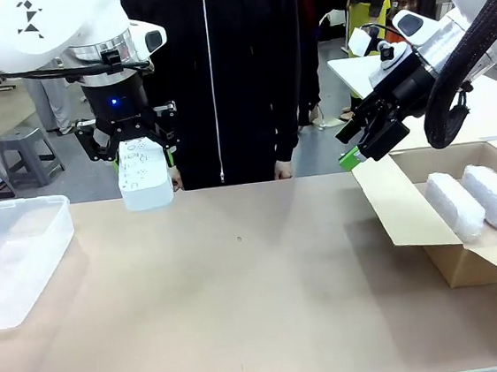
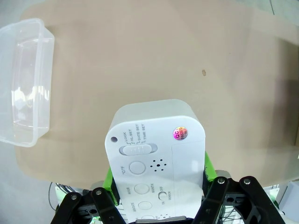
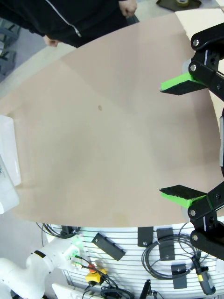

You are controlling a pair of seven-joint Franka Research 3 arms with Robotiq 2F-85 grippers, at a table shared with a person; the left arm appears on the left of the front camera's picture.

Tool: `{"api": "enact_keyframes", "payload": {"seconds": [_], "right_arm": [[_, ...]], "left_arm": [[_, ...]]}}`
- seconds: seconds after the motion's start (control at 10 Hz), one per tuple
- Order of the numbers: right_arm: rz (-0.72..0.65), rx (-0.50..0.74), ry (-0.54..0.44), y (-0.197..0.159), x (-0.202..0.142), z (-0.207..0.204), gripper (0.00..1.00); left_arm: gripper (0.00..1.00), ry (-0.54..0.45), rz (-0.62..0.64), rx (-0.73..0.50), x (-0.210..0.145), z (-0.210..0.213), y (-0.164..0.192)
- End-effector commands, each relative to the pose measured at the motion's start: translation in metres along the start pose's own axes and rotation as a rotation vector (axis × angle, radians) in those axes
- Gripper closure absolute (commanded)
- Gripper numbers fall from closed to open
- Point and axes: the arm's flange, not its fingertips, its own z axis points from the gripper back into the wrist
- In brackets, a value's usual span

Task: Separate and place wrapped and unwrapped clocks.
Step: If the picked Digital clock is wrapped, place it in the Package Box ; if not, place it in the Organizing box.

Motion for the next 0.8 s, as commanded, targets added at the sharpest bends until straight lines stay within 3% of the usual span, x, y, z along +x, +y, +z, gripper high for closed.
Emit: {"api": "enact_keyframes", "payload": {"seconds": [0.0, 0.1, 0.3, 0.6, 0.7], "right_arm": [[-0.002, 0.011, -0.001, -0.002, 0.001, 0.0, 0.0], [-0.002, 0.011, -0.001, -0.002, 0.001, 0.0, 0.0], [-0.002, 0.011, -0.001, -0.002, 0.001, 0.0, 0.0], [-0.002, 0.011, -0.001, -0.002, 0.001, 0.0, 0.0], [-0.002, 0.011, -0.001, -0.002, 0.001, 0.0, 0.0]], "left_arm": [[0.48, 0.001, 0.018, -0.013, 0.001, 0.005, -0.001], [0.22, 0.0, 0.0, 0.0, 0.0, 0.0, 0.0], [0.22, 0.031, 0.098, 0.118, 0.029, 0.014, 0.088], [0.22, 0.088, 0.133, 0.138, 0.035, 0.007, 0.221], [0.22, 0.111, 0.087, 0.155, 0.038, -0.004, 0.266]]}}
